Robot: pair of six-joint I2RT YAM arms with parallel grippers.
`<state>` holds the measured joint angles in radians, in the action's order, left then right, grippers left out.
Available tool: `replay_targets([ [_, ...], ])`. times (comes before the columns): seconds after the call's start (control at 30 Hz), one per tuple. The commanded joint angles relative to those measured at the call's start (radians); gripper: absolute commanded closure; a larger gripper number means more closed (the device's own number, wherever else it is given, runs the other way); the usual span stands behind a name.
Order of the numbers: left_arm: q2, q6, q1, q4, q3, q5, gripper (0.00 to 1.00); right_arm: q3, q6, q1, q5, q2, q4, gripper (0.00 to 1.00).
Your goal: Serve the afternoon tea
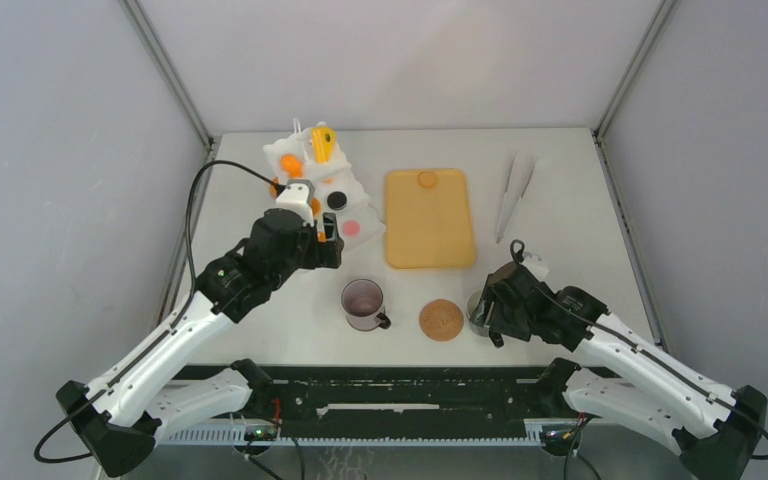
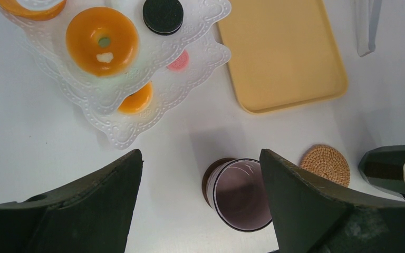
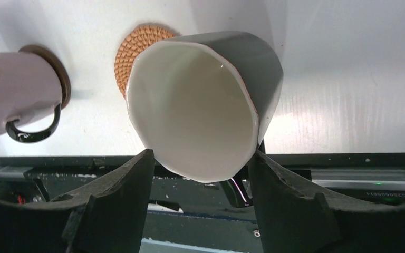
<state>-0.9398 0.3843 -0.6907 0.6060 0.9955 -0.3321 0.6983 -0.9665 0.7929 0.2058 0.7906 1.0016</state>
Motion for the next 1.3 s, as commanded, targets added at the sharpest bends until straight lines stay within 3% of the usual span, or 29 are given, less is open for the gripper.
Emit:
replay_targets([
  [0.0, 0.019, -0.007, 0.005, -0.042, -0.011, 0.005, 0.14, 0.026, -0.047, -0.004, 0.132, -0.008, 0.068, 0.27],
  [0.33, 0.012, -0.008, 0.005, -0.045, -0.011, 0.009, 0.14, 0.023, -0.049, -0.044, 0.106, -0.108, 0.100, 0.23],
  [0.57, 0.014, 0.002, 0.005, -0.052, -0.013, 0.021, 0.14, 0.022, -0.057, 0.030, 0.094, -0.116, 0.116, 0.23],
  [0.9, 0.024, 0.012, 0.005, -0.050, -0.025, 0.021, 0.14, 0.017, -0.052, 0.129, 0.135, 0.055, 0.079, 0.27],
  [1.07, 0.027, 0.011, 0.005, -0.044, -0.028, 0.015, 0.14, 0.017, -0.025, 0.131, 0.160, 0.127, 0.037, 0.36],
  [1.27, 0.023, 0.010, 0.005, -0.043, -0.024, 0.014, 0.14, 0.017, -0.004, 0.129, 0.178, 0.157, 0.002, 0.66],
])
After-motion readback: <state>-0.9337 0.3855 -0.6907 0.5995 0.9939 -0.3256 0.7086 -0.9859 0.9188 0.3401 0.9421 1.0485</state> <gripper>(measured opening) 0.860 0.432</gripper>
